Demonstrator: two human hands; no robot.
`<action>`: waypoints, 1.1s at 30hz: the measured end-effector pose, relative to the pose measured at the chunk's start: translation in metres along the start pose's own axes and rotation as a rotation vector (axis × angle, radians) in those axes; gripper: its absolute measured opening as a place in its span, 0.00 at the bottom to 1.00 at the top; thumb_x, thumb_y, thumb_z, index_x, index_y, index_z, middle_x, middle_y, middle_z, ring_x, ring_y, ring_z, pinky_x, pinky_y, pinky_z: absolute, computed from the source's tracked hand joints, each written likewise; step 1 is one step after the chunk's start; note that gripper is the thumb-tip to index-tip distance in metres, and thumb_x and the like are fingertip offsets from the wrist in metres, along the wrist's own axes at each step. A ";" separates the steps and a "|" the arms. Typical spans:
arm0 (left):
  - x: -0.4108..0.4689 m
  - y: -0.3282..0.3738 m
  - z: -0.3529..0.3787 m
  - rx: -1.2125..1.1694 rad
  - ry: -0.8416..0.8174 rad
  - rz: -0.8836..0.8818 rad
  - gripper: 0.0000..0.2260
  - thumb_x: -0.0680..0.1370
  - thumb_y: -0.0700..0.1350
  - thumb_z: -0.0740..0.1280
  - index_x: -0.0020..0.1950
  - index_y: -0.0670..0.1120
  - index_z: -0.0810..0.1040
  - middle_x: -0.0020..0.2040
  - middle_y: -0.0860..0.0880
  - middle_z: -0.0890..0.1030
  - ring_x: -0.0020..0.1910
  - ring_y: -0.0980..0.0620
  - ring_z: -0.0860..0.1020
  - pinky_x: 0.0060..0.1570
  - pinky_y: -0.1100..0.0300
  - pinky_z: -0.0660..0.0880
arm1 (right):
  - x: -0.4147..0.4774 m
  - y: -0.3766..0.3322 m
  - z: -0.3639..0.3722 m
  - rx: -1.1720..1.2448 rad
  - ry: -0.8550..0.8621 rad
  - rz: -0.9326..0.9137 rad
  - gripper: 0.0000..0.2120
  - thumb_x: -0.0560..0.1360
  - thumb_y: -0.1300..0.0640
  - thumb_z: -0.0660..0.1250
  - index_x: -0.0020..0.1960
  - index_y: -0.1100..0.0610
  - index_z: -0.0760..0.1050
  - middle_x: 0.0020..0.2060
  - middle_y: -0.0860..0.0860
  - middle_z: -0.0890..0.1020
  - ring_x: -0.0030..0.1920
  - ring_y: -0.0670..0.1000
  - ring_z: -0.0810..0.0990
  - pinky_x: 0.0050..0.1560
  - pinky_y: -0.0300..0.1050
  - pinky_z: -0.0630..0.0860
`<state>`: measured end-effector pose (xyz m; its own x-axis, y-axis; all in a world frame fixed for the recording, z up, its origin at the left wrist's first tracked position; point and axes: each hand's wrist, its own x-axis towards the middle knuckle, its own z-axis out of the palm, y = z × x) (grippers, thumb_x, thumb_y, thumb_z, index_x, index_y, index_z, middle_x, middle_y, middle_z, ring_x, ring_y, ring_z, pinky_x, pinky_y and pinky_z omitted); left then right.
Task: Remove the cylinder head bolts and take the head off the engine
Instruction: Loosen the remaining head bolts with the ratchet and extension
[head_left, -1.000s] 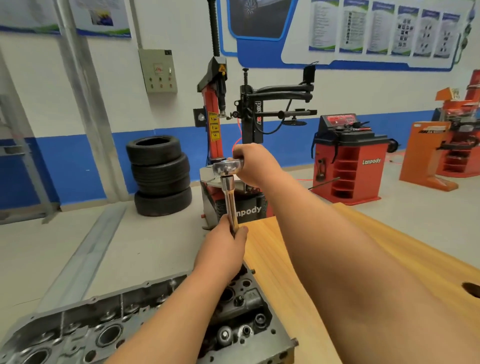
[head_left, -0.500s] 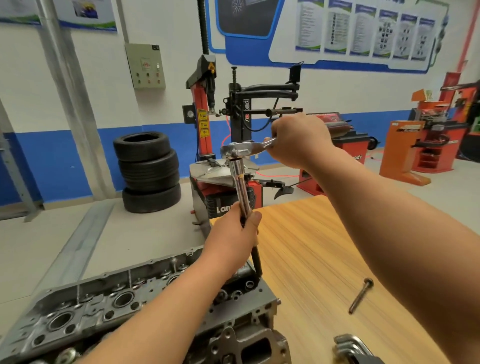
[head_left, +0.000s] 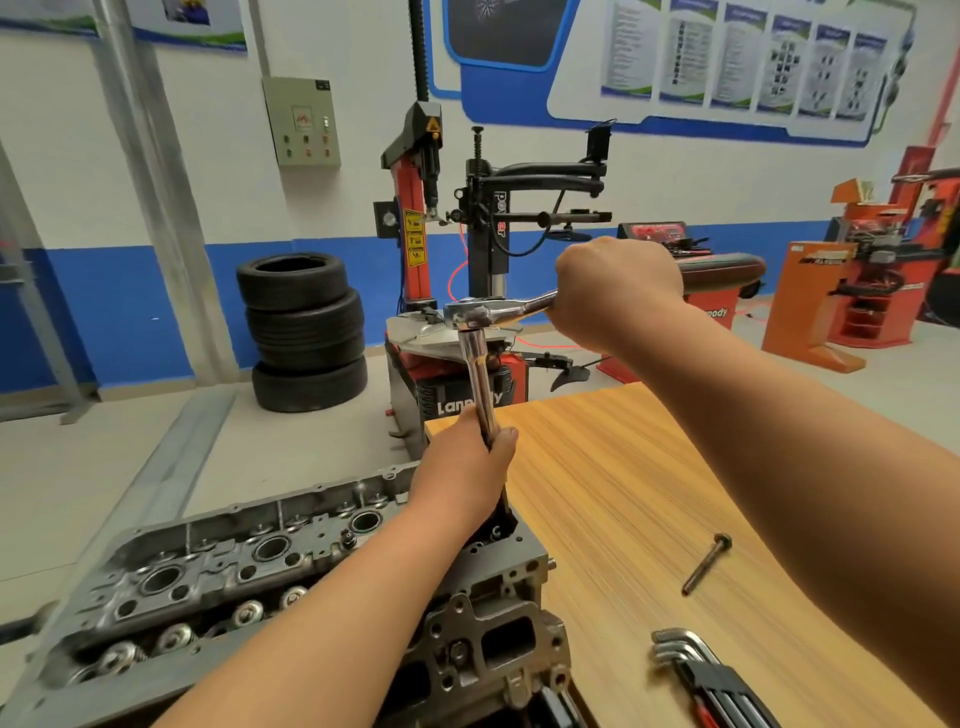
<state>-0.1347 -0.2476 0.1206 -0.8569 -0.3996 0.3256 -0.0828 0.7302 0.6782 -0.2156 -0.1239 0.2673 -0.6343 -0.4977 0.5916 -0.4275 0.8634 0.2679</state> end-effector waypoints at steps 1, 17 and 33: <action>0.001 0.000 0.000 0.020 -0.001 -0.007 0.09 0.80 0.55 0.59 0.49 0.51 0.71 0.40 0.52 0.79 0.40 0.51 0.80 0.45 0.49 0.78 | -0.003 -0.001 -0.004 -0.013 -0.009 0.011 0.12 0.74 0.58 0.62 0.34 0.53 0.64 0.31 0.51 0.71 0.29 0.53 0.69 0.27 0.42 0.60; 0.005 0.005 -0.001 0.061 -0.068 -0.036 0.06 0.80 0.49 0.59 0.46 0.48 0.68 0.39 0.48 0.78 0.42 0.48 0.81 0.45 0.47 0.79 | -0.037 -0.036 -0.038 -0.150 -0.108 -0.005 0.14 0.72 0.65 0.62 0.33 0.55 0.60 0.29 0.51 0.66 0.27 0.54 0.63 0.25 0.42 0.58; 0.000 -0.002 0.014 0.063 0.054 -0.066 0.10 0.78 0.52 0.64 0.56 0.52 0.70 0.47 0.52 0.80 0.46 0.49 0.80 0.48 0.46 0.79 | 0.035 -0.015 0.064 0.429 0.006 -0.139 0.10 0.77 0.48 0.61 0.47 0.54 0.74 0.39 0.49 0.75 0.44 0.53 0.74 0.45 0.47 0.66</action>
<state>-0.1415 -0.2408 0.1097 -0.8202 -0.4759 0.3176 -0.1717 0.7342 0.6568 -0.2727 -0.1602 0.2354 -0.5487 -0.6051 0.5769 -0.7378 0.6750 0.0062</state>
